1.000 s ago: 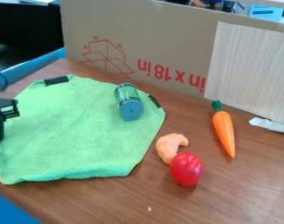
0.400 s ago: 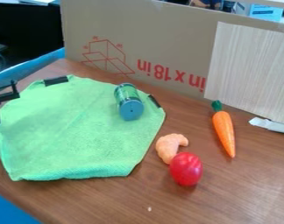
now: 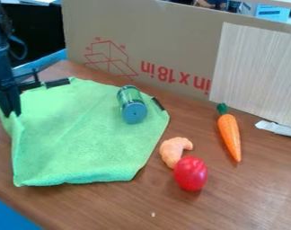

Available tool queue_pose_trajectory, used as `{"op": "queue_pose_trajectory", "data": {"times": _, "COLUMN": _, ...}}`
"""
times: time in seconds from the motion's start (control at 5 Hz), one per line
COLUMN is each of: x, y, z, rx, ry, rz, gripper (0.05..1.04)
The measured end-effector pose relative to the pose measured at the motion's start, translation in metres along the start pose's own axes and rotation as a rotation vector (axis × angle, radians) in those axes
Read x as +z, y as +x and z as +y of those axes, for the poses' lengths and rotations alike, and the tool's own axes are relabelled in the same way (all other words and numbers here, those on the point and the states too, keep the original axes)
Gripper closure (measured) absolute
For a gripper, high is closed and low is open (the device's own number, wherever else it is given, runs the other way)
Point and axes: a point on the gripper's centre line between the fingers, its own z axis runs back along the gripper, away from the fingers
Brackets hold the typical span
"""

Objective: Fold the cloth from bottom left to top right

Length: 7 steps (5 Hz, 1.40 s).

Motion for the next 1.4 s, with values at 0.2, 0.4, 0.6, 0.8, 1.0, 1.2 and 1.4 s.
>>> {"op": "queue_pose_trajectory", "data": {"times": 0.2, "x": 0.014, "y": -0.005, "z": -0.026, "rx": -0.007, "ry": -0.05, "rz": -0.053, "gripper": 1.031}}
{"op": "queue_pose_trajectory", "data": {"times": 0.4, "x": 0.017, "y": -0.021, "z": -0.05, "rx": -0.008, "ry": -0.042, "rz": -0.032, "gripper": 1.031}}
{"op": "queue_pose_trajectory", "data": {"times": 0.6, "x": 0.034, "y": -0.024, "z": -0.08, "rx": 0.004, "ry": -0.061, "rz": -0.044, "gripper": 1.031}}
{"op": "queue_pose_trajectory", "data": {"times": 0.8, "x": 0.035, "y": -0.027, "z": -0.111, "rx": 0.02, "ry": -0.044, "rz": -0.013, "gripper": 1.031}}
{"op": "queue_pose_trajectory", "data": {"times": 1.0, "x": 0.033, "y": -0.027, "z": -0.141, "rx": 0.044, "ry": -0.037, "rz": 0.004, "gripper": 1.031}}
{"op": "queue_pose_trajectory", "data": {"times": 1.2, "x": 0.021, "y": -0.027, "z": -0.162, "rx": 0.054, "ry": -0.018, "rz": 0.002, "gripper": 1.031}}
{"op": "queue_pose_trajectory", "data": {"times": 1.4, "x": 0.016, "y": -0.036, "z": -0.176, "rx": 0.041, "ry": -0.007, "rz": -0.004, "gripper": 1.031}}
